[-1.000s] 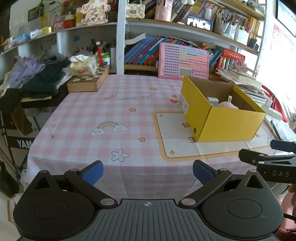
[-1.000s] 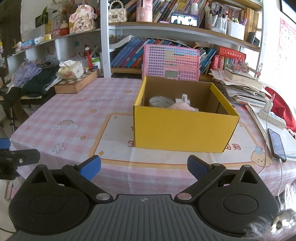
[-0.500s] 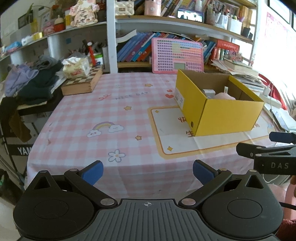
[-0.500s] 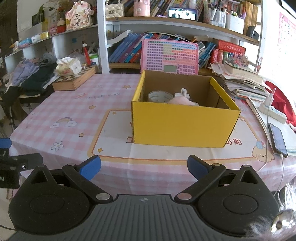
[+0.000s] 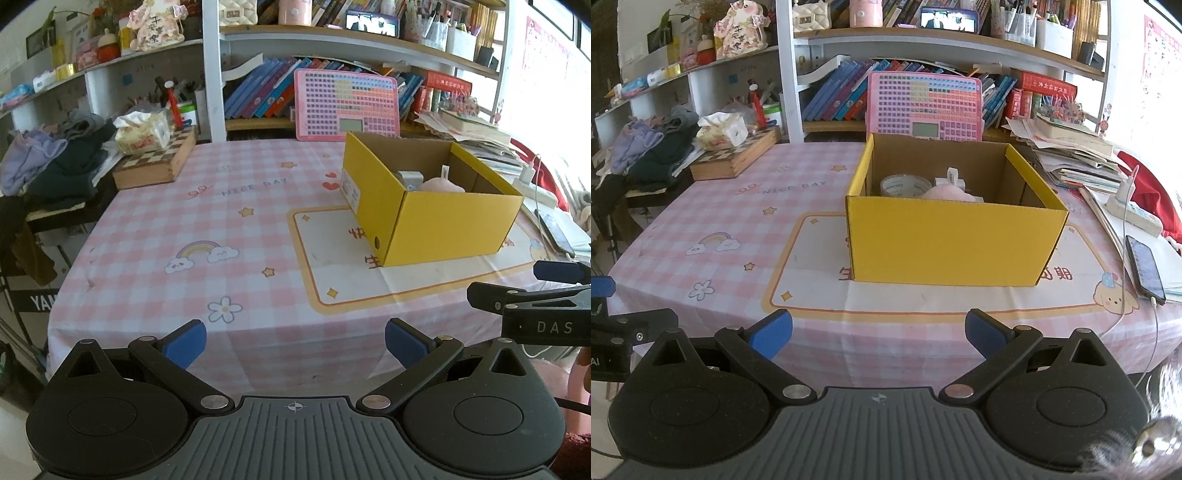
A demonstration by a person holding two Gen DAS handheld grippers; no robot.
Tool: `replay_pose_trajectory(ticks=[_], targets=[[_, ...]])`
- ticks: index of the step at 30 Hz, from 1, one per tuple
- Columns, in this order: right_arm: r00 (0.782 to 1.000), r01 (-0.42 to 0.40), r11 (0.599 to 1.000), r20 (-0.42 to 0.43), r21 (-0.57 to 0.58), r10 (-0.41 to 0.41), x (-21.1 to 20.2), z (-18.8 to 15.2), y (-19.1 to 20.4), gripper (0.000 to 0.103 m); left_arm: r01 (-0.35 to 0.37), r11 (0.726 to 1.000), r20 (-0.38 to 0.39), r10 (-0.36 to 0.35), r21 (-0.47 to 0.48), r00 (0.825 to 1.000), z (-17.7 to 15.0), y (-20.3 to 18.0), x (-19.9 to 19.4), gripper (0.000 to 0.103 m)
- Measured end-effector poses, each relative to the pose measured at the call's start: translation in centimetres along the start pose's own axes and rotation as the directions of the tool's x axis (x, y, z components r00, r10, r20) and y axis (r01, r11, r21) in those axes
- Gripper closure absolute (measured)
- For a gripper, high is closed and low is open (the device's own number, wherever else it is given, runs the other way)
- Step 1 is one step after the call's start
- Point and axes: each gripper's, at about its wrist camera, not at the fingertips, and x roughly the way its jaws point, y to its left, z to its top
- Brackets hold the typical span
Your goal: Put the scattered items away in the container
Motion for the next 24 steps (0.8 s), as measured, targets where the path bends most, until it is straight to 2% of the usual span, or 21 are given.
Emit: replay_pose_trajectory(ticks=[24], targets=[[1.000,-0.003,1.000,-0.028,0.000,0.003,1.0,0.1,0.2,0.002,0.007,0.999,-0.017,-0.008,-0.049,1.000,-0.1,0.8,0.7,0.000]])
